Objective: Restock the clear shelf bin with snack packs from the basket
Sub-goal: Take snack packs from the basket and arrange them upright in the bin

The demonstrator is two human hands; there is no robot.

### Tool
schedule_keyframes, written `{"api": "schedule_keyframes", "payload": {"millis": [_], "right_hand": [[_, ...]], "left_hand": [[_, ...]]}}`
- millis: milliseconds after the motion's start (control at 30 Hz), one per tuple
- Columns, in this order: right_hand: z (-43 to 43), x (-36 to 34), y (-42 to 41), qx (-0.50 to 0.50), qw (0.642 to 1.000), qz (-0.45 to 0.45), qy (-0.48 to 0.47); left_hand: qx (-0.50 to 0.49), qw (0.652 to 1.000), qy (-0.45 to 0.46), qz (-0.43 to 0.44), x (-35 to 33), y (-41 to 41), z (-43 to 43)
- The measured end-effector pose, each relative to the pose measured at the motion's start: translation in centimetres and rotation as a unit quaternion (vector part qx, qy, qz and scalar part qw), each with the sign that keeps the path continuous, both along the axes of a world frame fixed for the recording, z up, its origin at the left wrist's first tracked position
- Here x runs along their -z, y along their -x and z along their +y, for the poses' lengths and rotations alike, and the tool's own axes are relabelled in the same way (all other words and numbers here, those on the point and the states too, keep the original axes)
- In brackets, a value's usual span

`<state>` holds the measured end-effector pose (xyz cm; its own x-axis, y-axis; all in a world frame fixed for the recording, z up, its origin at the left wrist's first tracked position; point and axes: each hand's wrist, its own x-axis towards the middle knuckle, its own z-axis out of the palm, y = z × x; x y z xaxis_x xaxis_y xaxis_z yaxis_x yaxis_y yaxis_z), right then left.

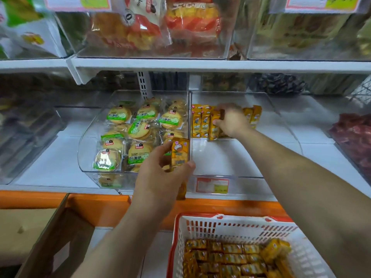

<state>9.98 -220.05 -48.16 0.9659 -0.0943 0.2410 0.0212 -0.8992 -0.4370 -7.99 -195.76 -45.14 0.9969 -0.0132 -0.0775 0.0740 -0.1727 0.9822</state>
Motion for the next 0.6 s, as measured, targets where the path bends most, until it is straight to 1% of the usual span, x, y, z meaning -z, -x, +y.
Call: {"api": "schedule_keyframes", "payload": {"millis": [167,267,333,433,600], "right_hand": [[0.1,1.3,-0.4,0.001,0.998,-0.023,0.065],[0.0,1.7,-0.2,-0.008,0.998,-0.029,0.050],[-0.3,1.7,-0.1,-0.019,0.999,-0.007,0.033],[-0.5,1.6,-0.2,-0.033,0.998,0.026,0.053],[-0.1,1.4,-0.7,-0.031,0.995,0.005,0.090]], "left_hand": [[-0.003,1.000,0.015,0.009,0.2,-0.3,0.0],[-0.009,1.000,0.015,0.008,0.3,-0.5,0.0],[-0.008,1.000,0.017,0.012,0.4,-0.5,0.0],[-0.005,1.000,0.018,0.016,0.5,-0.5,-0.2],[-0.004,1.000,0.025,0.018,0.7,-0.4,-0.3]]}}
